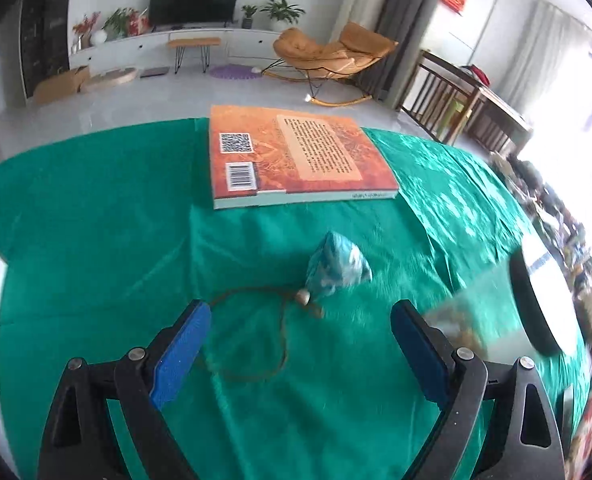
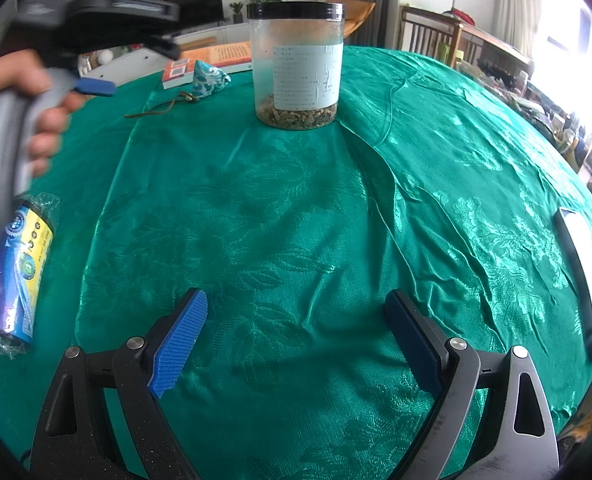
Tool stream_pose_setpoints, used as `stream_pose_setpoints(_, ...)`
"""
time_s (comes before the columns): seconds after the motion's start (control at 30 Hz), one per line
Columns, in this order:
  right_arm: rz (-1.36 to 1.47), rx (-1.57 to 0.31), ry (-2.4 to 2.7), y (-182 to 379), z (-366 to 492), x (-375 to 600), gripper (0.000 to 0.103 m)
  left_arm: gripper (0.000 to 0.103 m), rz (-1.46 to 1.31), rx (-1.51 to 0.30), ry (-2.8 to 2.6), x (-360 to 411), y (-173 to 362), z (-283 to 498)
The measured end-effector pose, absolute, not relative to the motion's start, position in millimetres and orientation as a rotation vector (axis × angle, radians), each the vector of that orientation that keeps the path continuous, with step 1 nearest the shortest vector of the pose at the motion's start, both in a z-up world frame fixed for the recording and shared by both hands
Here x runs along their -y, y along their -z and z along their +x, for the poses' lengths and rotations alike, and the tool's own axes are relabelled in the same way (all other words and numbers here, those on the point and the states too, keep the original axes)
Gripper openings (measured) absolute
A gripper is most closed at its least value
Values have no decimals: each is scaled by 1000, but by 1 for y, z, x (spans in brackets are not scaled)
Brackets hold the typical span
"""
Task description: Organize soft objects
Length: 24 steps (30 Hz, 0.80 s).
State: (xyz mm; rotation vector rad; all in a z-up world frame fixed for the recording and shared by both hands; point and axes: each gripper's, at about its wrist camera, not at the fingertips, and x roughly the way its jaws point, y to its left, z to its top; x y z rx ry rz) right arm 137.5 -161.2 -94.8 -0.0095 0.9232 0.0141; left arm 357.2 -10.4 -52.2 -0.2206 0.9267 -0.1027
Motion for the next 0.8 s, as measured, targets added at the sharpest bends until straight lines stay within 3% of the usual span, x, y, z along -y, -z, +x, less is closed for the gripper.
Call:
stream_pose_setpoints(0.2,-10,-923,-15,95,137,161,92,90,-150,-916,49,29,80,399)
stream_pose_setpoints(0.23,-9,-923,-14,95,137,161,92,81,-168,-926,62,28,86,403)
stream_pose_setpoints(0.27,-9,-923,-14,95,137,161,92,56,-189,-930,98,27,88,406)
stream_pose_setpoints(0.3,-9,-923,-14,95,137,160,92,42,-191,-939,119,27,91,410)
stream_pose_setpoints(0.33,-9,-923,-14,95,137,161,92,35,-186,-942,143,29,91,411)
stream_pose_setpoints(0.53,-8,-923,-14,95,137,160,92,34,-170,-931,162,23,72,365)
stream_pose_setpoints(0.8,89,-851,12,76,122,175,91,35,31,-950,412,72,42,222)
